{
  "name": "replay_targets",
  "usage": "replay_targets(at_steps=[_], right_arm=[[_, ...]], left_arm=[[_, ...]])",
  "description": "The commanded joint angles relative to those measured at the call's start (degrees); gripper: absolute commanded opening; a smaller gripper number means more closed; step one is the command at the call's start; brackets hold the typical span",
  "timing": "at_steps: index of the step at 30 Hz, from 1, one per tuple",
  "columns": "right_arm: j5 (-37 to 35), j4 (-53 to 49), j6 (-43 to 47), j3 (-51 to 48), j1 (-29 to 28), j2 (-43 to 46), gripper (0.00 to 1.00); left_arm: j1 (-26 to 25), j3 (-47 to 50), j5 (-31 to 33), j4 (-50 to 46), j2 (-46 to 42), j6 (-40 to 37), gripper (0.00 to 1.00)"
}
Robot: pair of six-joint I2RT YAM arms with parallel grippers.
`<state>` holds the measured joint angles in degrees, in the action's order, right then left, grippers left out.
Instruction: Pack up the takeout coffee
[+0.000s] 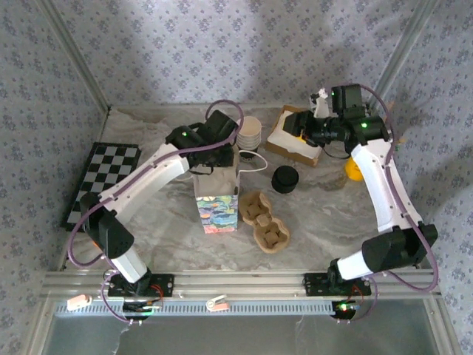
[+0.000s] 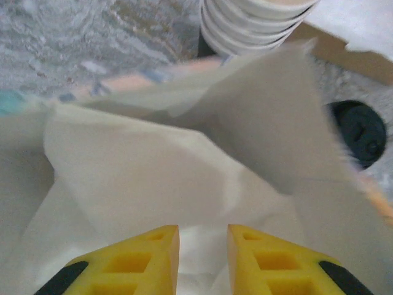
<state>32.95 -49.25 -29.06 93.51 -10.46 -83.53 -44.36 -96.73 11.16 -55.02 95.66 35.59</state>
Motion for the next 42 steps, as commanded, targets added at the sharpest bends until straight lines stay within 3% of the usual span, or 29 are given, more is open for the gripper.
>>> replay_targets(at_steps=[1,8,13,20,28,34,42], right_arm=[[-3.57,-1.89,2.32,-0.43,0.2,-0.49,0.49],[-14.74,-5.86,5.84,-0.45,0.1,-3.41,0.51],[-24.6,-9.3,12.15,2.04,-0.26,-10.6,0.59],[-31.01,-11.62,22.67,8.29,-0.53,-21.24,0.62],[-36.52,-16.03,38.85,16.41,-0.46,-33.75,0.58],[-33.94,-15.54,44.6,18.6,0.09,-38.9,0.54],[-35.5,-13.33,45.89,21.39,-0.4,-43.48,0.54]], left_arm=[[0.47,1.97,1.71,1.37,2.41,1.47,0.25],[0.42,-0.81,1.48,0.17,2.8,0.54,0.23],[0.42,-2.79,3.93,-0.72,-2.59,-0.62,0.28],[0.43,-0.24,3.29,0.68,-10.59,-0.96,0.31],[0.55,3.03,2.38,2.74,-15.76,-2.89,0.34],[1.38,4.18,1.81,3.78,-17.88,-4.36,0.37],[2.77,3.66,1.19,4.84,-17.92,-5.27,0.39]])
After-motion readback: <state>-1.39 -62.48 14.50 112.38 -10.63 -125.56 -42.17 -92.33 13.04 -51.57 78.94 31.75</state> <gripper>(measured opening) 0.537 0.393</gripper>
